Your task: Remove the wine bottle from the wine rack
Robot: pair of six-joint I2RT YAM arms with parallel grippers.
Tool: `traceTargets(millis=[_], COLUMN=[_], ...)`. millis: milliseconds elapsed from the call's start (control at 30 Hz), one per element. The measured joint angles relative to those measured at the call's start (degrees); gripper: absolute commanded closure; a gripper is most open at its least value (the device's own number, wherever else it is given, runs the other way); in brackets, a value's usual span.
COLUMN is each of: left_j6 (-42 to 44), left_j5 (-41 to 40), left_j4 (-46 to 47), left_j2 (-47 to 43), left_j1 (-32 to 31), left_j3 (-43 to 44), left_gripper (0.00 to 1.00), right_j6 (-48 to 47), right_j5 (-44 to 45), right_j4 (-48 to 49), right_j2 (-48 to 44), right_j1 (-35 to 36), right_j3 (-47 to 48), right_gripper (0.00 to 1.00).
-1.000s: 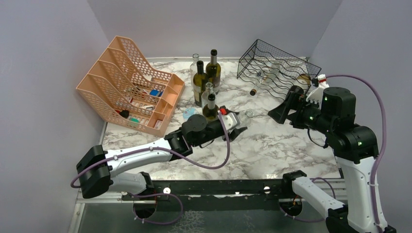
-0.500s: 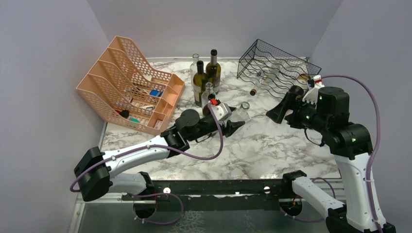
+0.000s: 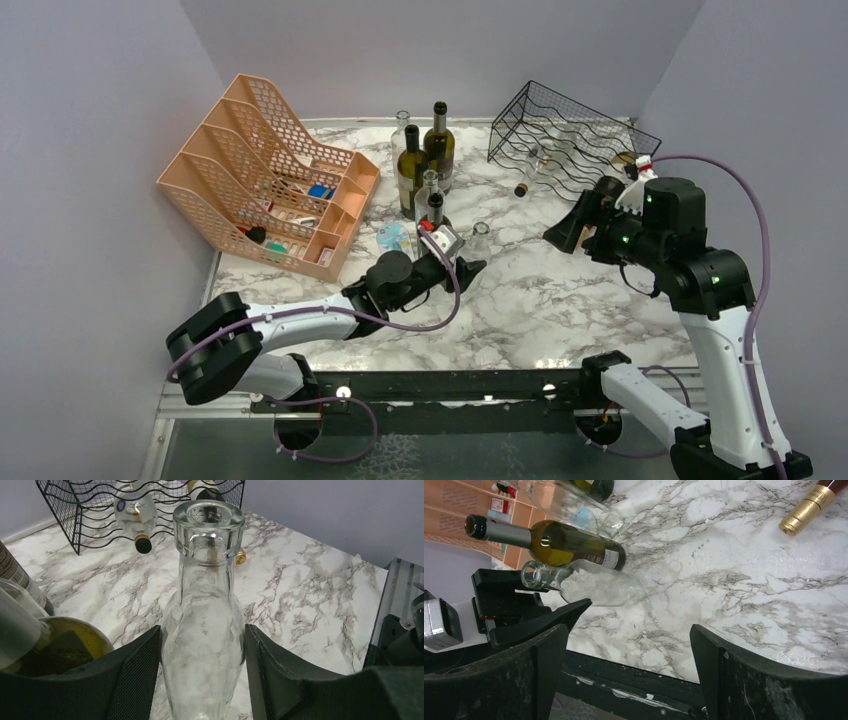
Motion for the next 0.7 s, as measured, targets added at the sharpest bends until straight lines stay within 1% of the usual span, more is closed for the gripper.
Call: traceTargets(millis=[267, 300, 333, 533, 700], left_j6=[0.87, 1.11, 1.46, 3.04, 3.21], left_j5=[-3.34, -4.02, -5.03, -9.86, -12.90], left_j4=[4.57, 5.40, 6.34, 11.96, 14.43], left_j2=[1.31, 1.31, 1.31, 2.19, 2.86], left_j1=[-1.90, -2.47, -3.10, -6.62, -6.93], left_j3=[-1.36, -1.95, -2.73, -6.91, -7.63], left_gripper=[1.00, 0.99, 0.96, 0.86, 0.71], right_j6=[-0.04, -0.04, -0.04, -0.09, -0.07], right_j5=[-0.04, -0.04, -0.04, 0.00, 0.00], right_j4=[0.98, 1.07, 1.11, 1.14, 1.14], right_j2=[0.00, -0.04, -0.11, -0.57, -0.98], right_j1=[0.00, 0.00, 0.00, 0.00, 0.00], right_j3=[-1.64, -1.64, -1.64, -1.64, -1.70], right_gripper=[0.03, 0.03, 0.03, 0.02, 0.02])
